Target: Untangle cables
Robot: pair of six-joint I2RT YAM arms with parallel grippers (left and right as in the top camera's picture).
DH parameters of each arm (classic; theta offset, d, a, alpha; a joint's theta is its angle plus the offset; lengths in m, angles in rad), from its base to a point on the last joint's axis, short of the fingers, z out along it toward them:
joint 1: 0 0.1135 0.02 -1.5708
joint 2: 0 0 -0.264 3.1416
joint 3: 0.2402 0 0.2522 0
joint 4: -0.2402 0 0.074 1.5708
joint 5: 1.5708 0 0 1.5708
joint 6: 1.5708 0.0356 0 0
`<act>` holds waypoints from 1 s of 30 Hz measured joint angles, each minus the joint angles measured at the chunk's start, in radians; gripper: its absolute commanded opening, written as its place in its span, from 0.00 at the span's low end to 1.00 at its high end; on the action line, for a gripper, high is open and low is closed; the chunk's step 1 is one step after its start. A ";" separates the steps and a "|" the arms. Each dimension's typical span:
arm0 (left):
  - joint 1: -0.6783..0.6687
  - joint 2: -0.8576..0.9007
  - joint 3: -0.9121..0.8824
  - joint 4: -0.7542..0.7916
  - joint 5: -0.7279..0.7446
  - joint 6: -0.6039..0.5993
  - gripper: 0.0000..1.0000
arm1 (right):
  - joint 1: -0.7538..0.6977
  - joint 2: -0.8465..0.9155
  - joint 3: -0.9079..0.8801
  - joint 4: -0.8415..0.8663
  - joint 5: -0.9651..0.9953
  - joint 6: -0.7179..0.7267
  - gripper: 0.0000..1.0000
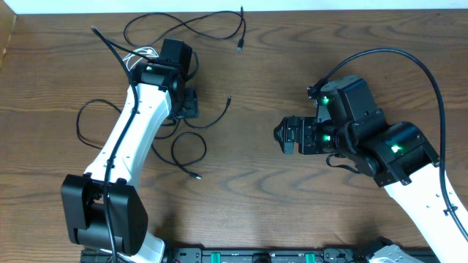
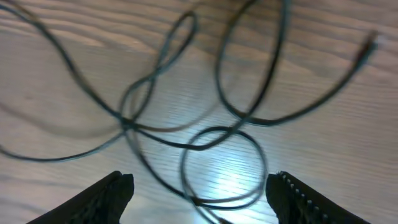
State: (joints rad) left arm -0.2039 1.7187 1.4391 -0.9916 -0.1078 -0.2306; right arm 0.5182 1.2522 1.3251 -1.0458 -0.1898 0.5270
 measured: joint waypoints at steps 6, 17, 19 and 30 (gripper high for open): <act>0.000 0.000 -0.011 0.069 0.100 0.002 0.65 | 0.000 0.000 0.000 0.000 0.000 0.000 0.99; 0.008 0.112 -0.042 0.207 0.068 -0.002 0.57 | 0.001 0.000 0.000 -0.005 0.000 0.000 0.99; 0.019 0.125 -0.042 0.232 0.058 -0.002 0.57 | 0.001 0.000 0.000 -0.005 0.000 0.000 0.99; 0.120 0.145 -0.042 0.311 0.045 -0.007 0.24 | 0.001 0.009 0.000 -0.001 0.000 0.000 0.99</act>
State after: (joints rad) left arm -0.0837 1.8641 1.3972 -0.6807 -0.0628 -0.2375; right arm 0.5194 1.2610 1.3251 -1.0466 -0.1898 0.5270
